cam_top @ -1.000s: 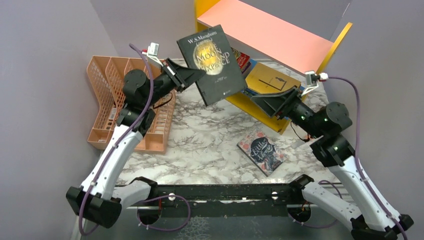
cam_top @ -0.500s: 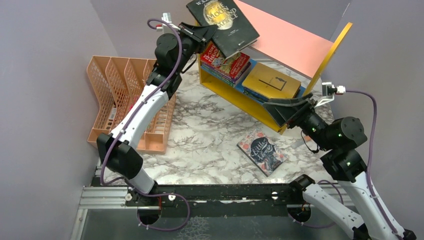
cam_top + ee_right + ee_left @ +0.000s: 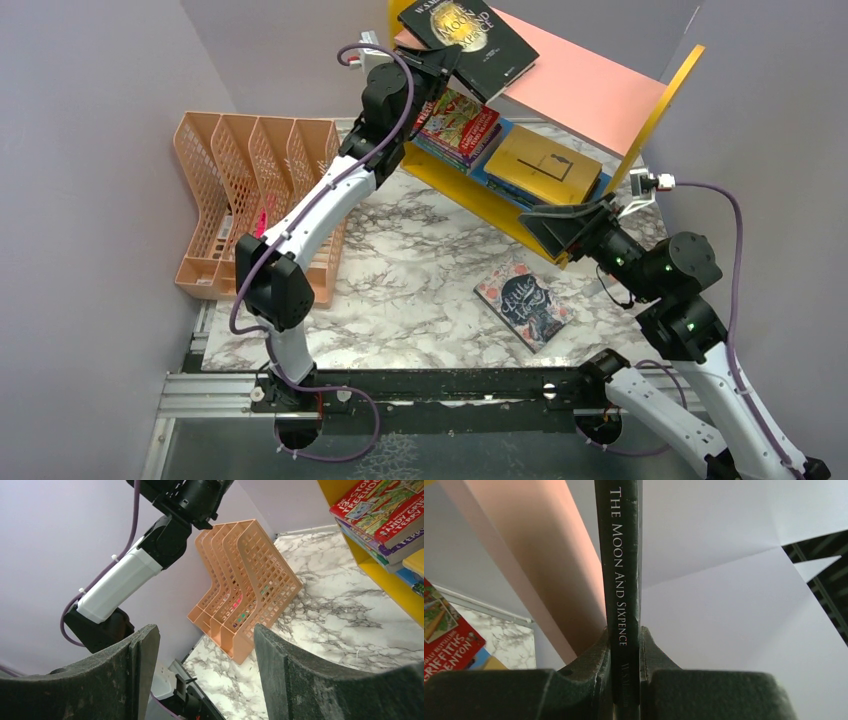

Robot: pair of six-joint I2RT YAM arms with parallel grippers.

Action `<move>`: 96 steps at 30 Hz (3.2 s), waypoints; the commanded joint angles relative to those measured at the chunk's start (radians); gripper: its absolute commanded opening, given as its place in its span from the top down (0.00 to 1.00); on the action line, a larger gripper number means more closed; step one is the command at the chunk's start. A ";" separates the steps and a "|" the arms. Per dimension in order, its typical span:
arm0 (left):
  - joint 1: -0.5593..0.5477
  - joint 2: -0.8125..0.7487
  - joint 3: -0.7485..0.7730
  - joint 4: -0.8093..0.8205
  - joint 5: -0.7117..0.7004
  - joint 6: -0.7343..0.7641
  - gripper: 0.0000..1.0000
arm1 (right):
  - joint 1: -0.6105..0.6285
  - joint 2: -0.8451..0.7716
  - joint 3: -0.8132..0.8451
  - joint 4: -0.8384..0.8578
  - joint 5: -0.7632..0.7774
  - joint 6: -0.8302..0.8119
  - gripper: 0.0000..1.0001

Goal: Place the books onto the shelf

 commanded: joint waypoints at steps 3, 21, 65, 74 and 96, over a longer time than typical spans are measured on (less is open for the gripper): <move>-0.003 0.020 0.098 0.084 -0.161 -0.001 0.90 | 0.001 -0.018 0.000 -0.040 -0.016 -0.002 0.26; -0.003 0.124 0.360 -0.266 -0.217 0.262 0.42 | 0.001 -0.015 -0.009 -0.069 -0.003 -0.007 0.27; 0.117 -0.068 0.218 -0.541 0.116 0.653 0.31 | 0.001 0.009 -0.038 -0.110 0.036 0.014 0.29; 0.125 0.006 0.263 -0.511 0.157 0.617 0.37 | 0.001 0.009 -0.034 -0.115 0.046 0.014 0.29; 0.124 0.096 0.277 -0.405 0.174 0.522 0.60 | 0.001 0.006 -0.032 -0.143 0.076 0.011 0.30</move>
